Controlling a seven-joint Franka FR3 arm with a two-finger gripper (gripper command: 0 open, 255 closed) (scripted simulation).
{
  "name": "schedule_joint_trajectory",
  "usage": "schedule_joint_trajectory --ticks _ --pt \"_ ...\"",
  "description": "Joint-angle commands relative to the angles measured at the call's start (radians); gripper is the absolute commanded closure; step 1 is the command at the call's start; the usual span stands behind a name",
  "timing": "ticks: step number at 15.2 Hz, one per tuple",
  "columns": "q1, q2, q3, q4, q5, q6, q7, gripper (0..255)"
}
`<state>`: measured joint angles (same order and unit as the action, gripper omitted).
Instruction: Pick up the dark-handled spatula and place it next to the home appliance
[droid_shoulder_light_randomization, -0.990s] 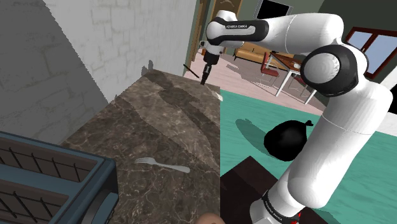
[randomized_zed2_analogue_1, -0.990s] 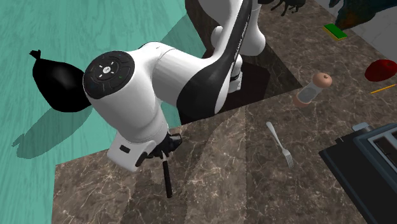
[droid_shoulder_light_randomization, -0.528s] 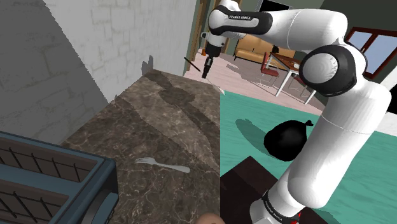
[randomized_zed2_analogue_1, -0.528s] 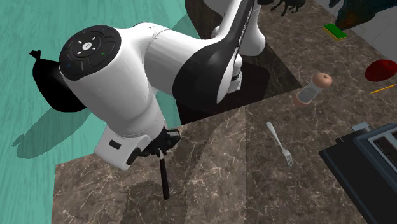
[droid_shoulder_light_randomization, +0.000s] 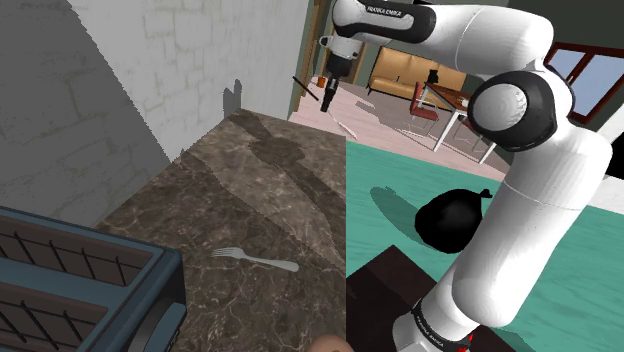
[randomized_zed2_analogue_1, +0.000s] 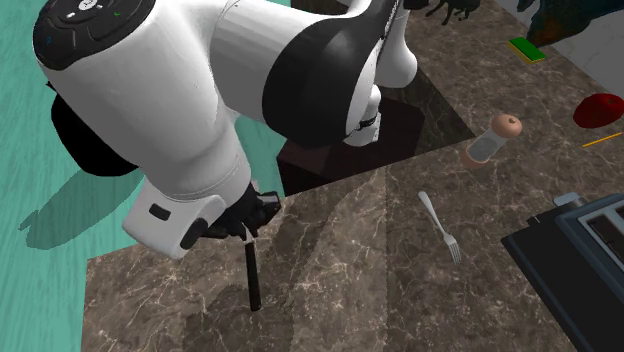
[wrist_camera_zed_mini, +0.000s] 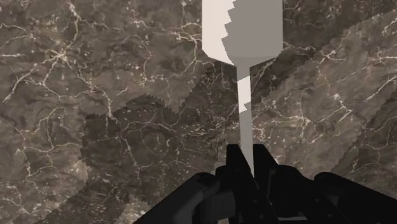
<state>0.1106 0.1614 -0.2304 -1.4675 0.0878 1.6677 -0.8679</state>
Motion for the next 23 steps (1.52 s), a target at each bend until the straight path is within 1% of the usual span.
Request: schedule_joint_trajectory --ticks 1,4,8,13,18,23 --pt "-0.001 0.006 0.000 0.039 0.001 -0.033 0.001 255" --pt "-0.004 0.015 -0.001 0.081 0.003 -0.067 0.002 255" --pt "0.052 -0.117 0.032 -0.087 -0.032 -0.023 0.085 255" --pt "0.106 -0.254 0.088 -0.249 -0.059 0.009 0.194 255" --pt "0.151 -0.365 0.153 -0.372 -0.068 0.025 0.306 255" --pt "0.193 -0.454 0.225 -0.463 -0.060 0.030 0.418 255"
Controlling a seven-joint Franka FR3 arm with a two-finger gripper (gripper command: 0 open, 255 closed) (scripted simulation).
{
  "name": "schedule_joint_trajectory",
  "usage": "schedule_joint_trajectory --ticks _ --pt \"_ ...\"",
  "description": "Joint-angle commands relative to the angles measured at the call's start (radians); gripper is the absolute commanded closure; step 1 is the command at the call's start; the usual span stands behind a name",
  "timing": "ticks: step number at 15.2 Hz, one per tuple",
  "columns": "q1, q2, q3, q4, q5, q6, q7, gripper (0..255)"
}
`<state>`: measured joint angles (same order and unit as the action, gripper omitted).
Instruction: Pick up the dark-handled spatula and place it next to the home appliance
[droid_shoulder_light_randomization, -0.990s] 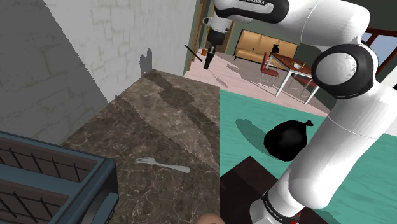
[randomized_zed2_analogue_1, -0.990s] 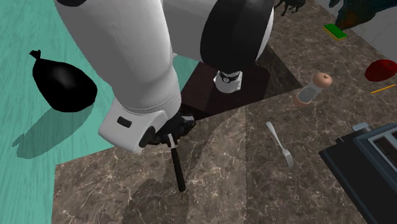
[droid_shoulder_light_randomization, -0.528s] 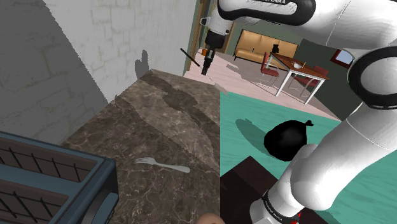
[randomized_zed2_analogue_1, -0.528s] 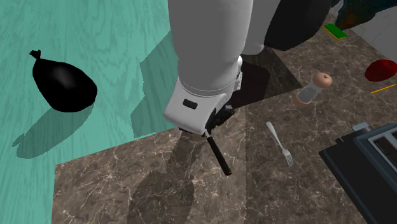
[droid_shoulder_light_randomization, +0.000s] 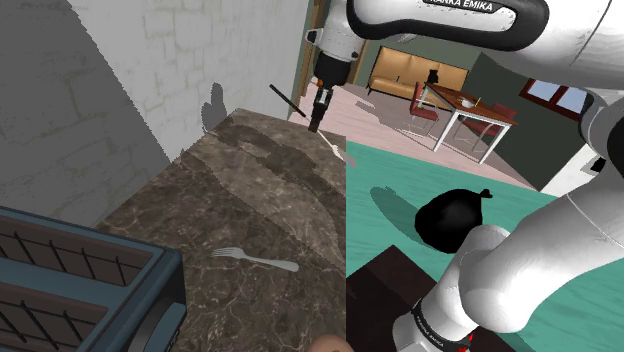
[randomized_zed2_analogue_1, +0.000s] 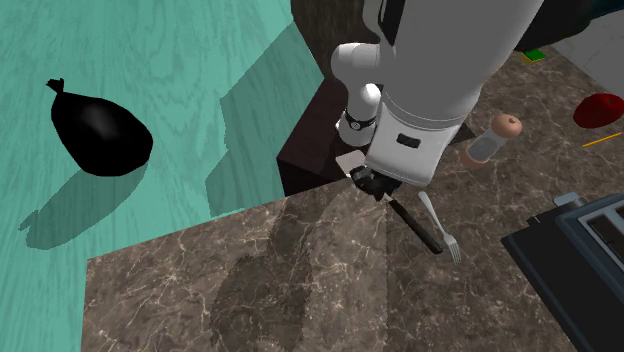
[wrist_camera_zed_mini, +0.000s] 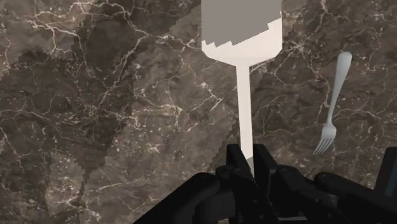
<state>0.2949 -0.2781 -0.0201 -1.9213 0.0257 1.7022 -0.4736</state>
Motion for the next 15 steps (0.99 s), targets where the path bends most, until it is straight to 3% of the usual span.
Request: schedule_joint_trajectory --ticks 1,15 --pt "0.017 -0.029 0.030 -0.024 0.005 -0.004 0.047 255" --pt "0.136 -0.135 0.261 -0.107 0.077 -0.010 0.375 255"
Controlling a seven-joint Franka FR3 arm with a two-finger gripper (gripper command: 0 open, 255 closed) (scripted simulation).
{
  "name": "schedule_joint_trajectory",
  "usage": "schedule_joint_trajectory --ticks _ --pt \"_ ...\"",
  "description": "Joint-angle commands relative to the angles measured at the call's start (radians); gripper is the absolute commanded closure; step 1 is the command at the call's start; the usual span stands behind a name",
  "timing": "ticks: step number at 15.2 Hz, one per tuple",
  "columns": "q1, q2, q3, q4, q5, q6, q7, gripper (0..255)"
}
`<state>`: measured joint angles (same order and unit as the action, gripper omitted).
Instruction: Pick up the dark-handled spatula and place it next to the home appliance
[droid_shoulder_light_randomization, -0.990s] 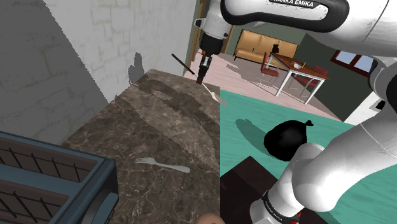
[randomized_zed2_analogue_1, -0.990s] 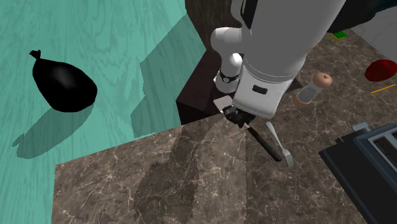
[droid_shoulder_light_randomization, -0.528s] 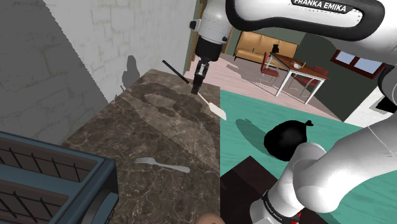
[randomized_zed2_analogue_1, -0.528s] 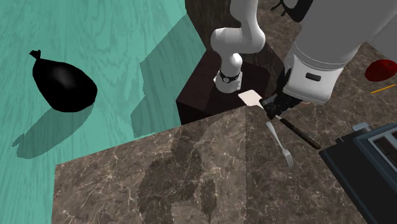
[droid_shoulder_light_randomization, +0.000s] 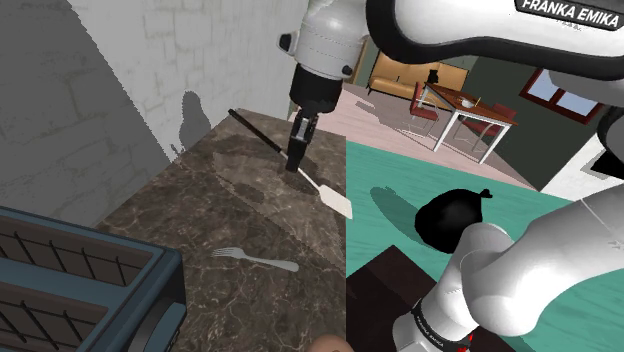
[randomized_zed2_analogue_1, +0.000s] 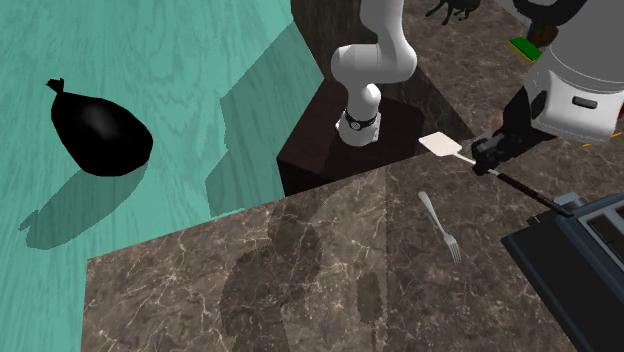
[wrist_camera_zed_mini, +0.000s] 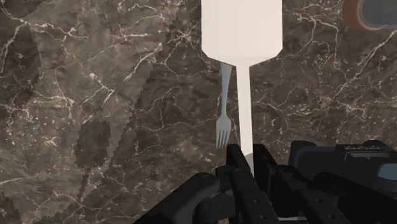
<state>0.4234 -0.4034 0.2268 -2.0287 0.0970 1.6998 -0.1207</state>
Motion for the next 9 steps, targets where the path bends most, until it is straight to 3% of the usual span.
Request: schedule_joint_trajectory --ticks 1,9 --pt "0.016 -0.009 0.032 0.003 0.011 -0.008 0.046 255" --pt "0.074 0.034 0.182 0.061 0.039 -0.009 0.249 255"
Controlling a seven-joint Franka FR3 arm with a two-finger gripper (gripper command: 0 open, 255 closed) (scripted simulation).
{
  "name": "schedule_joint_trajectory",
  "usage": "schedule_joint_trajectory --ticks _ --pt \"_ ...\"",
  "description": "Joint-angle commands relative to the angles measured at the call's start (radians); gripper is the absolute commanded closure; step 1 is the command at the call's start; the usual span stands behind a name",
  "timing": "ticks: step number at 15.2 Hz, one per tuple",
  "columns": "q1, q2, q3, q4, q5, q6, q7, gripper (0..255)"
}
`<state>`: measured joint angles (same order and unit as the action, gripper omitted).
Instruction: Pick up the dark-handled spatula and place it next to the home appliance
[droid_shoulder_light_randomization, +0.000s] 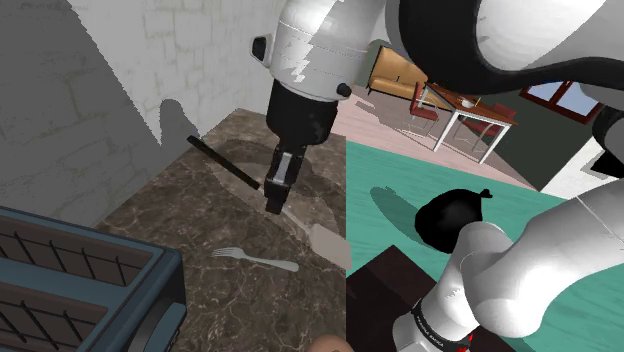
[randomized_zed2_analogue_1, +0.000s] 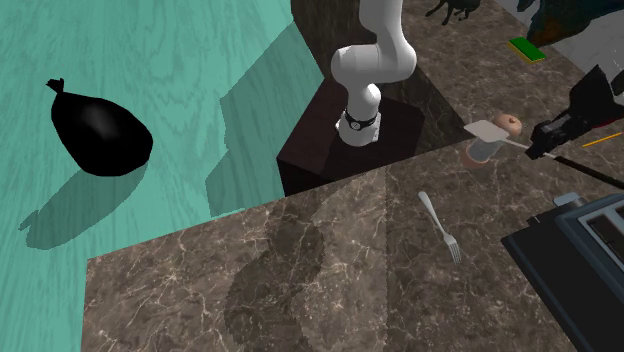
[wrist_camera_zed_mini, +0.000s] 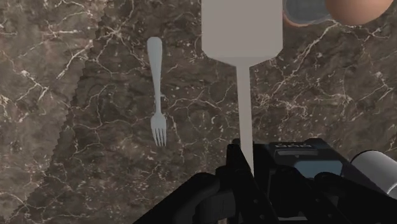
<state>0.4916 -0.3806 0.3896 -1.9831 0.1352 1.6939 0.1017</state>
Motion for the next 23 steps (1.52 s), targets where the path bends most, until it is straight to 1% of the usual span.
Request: schedule_joint_trajectory --ticks 1,6,11,14,17,19,21,23 --pt "0.012 0.022 0.039 0.028 0.002 -0.002 0.053 255" --pt "0.041 0.094 0.141 0.106 -0.010 -0.002 0.192 255" --pt "0.070 0.205 0.253 0.215 -0.058 -0.007 0.346 255" --pt "0.097 0.294 0.319 0.297 -0.113 -0.017 0.449 255" --pt "0.140 0.404 0.381 0.395 -0.192 -0.036 0.559 255" --pt "0.185 0.488 0.414 0.471 -0.256 -0.057 0.634 255" --pt "0.248 0.581 0.437 0.561 -0.330 -0.088 0.708 255" --pt "0.245 0.570 0.430 0.523 -0.321 -0.057 0.705 255"
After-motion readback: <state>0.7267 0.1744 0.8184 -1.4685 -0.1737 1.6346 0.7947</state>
